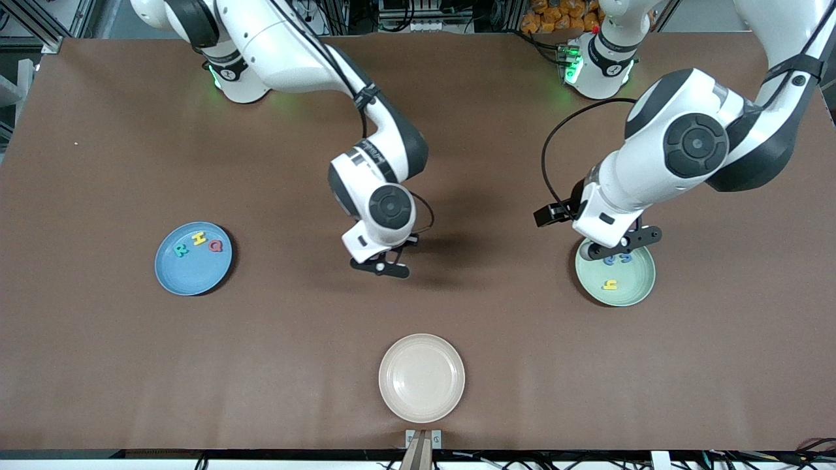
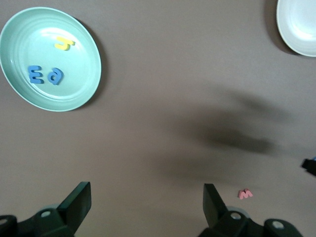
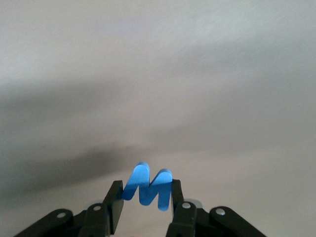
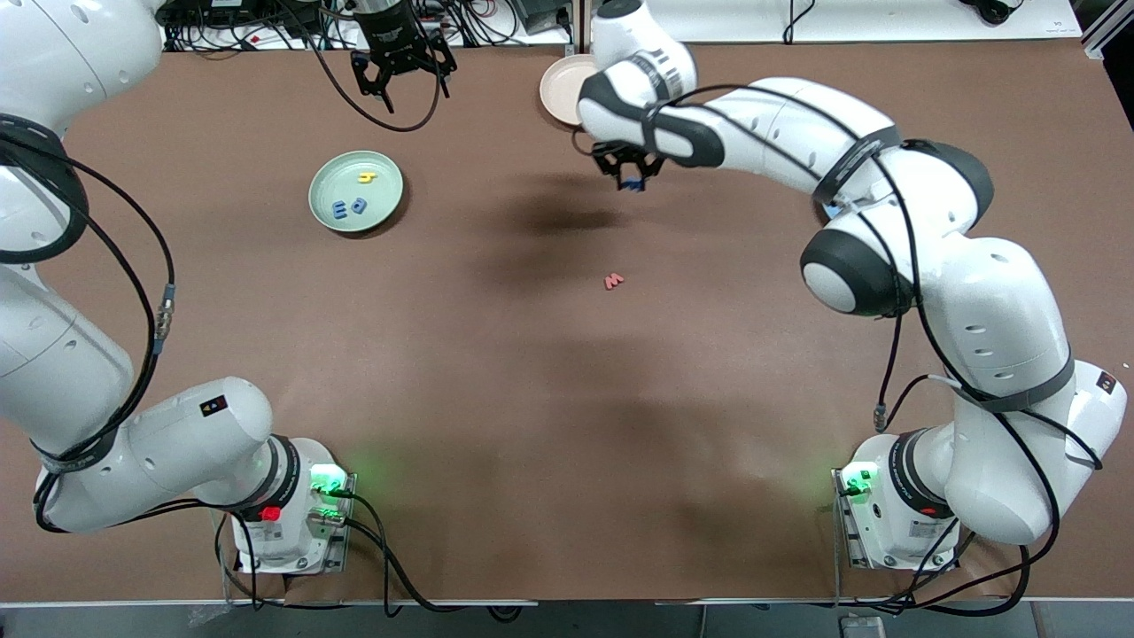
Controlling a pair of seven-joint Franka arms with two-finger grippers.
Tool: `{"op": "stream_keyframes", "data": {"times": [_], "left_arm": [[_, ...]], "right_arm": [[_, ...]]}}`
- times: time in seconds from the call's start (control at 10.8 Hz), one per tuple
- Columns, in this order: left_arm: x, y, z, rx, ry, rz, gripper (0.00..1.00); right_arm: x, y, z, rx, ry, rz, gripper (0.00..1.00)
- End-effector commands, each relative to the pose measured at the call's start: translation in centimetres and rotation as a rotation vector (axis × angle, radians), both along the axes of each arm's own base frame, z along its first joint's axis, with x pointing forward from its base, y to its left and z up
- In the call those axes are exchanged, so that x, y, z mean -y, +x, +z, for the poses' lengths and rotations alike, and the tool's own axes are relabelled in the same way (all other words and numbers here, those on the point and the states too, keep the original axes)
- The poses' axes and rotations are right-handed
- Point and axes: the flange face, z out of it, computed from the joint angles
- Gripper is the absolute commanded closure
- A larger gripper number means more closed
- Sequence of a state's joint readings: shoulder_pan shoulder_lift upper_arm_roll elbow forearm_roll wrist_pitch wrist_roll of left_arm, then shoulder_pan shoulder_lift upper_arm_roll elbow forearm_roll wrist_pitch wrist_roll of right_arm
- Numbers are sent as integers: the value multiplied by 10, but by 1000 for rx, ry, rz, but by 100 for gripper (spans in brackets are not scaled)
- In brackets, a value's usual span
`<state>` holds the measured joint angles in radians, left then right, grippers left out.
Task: Sort uppercase to blue plate, lowercase to green plate
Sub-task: 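Carry the M to the blue plate while the left gripper reaches the m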
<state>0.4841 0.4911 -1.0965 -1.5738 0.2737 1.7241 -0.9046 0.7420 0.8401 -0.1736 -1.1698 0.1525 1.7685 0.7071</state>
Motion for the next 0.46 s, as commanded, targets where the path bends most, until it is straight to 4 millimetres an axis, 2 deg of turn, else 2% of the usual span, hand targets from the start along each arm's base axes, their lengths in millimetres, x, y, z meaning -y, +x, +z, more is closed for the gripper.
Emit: {"op": "stream_keyframes", "data": {"times": [0.0, 0.09, 0.28, 0.37], "left_arm": [[1, -1, 7, 1, -4, 7, 0], [7, -3, 6, 0, -8, 3, 0], [47, -22, 4, -1, -5, -38, 0], [58, -26, 0, -11, -11, -51, 0]], "right_arm": [[58, 20, 15, -60, 48, 84, 74], [83, 31, 16, -72, 63, 120, 74], [131, 42, 22, -86, 85, 193, 74], [149, 44, 24, -85, 88, 230, 74]]}}
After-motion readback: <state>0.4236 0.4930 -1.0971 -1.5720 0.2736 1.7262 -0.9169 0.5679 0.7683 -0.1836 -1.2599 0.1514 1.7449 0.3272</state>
